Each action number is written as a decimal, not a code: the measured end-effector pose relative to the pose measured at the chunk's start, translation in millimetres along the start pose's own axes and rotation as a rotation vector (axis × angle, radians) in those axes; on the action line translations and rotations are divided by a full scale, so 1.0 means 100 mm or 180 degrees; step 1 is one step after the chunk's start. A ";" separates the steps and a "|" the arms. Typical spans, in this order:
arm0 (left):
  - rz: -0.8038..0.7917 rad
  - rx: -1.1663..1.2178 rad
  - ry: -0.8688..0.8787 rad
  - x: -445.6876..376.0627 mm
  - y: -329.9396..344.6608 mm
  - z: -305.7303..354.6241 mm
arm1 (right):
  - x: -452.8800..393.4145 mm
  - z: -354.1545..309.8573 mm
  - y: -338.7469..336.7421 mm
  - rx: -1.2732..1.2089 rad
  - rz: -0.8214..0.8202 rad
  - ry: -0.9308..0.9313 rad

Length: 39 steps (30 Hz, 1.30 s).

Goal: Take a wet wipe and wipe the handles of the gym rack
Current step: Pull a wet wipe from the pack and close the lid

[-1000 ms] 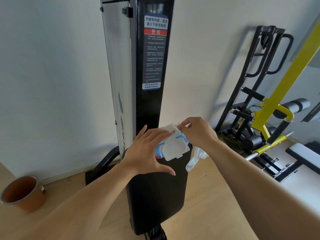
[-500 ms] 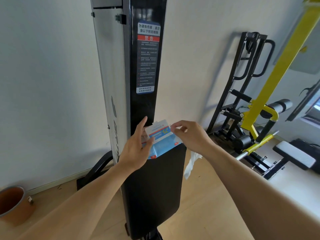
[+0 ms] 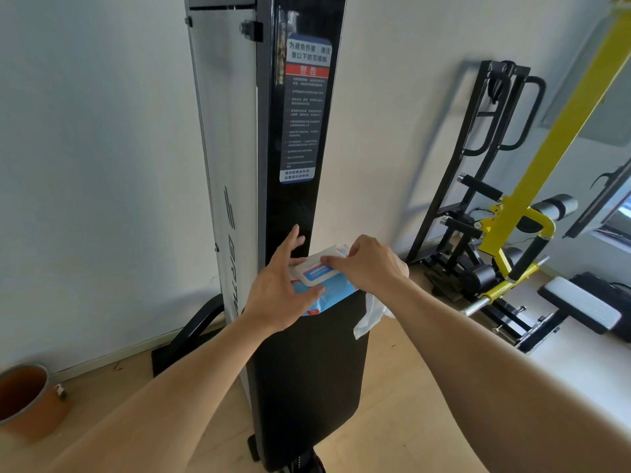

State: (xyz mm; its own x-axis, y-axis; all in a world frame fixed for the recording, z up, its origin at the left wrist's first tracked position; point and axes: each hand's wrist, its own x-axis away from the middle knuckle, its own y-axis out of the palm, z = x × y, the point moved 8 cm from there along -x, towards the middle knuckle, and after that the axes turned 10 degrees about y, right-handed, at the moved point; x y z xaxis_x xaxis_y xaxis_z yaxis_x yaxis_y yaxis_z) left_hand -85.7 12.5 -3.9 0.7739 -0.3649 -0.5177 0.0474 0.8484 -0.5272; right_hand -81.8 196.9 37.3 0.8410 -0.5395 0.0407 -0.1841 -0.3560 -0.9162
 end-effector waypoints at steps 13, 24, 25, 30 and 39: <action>-0.0004 -0.0619 0.0333 0.00 0.06 0.02 | -0.12 0.08 0.15 -0.0010 -0.0514 0.0189; 0.0615 -0.0435 0.0729 0.04 -0.11 0.18 | 0.14 0.18 -0.21 -0.1134 -0.0635 0.0353; 0.0812 -0.0418 0.0826 0.08 -0.17 0.22 | 0.19 0.23 -0.24 -0.1367 -0.0668 0.0402; 0.1401 -0.0107 0.1581 0.39 -0.21 0.88 | 0.48 0.46 -0.20 -0.3014 -0.1734 0.0851; 0.0202 0.1151 -0.0704 0.59 1.08 1.22 | 0.60 1.20 -0.18 -0.4367 -0.3097 0.0764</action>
State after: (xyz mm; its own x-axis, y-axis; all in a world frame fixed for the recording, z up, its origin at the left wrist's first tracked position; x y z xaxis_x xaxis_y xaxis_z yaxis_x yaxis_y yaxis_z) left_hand 42.1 128.9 -9.1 0.8973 -0.2501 -0.3637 0.1832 0.9607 -0.2086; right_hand 32.5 262.7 8.5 0.8333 0.2112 0.5109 -0.0651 -0.8802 0.4701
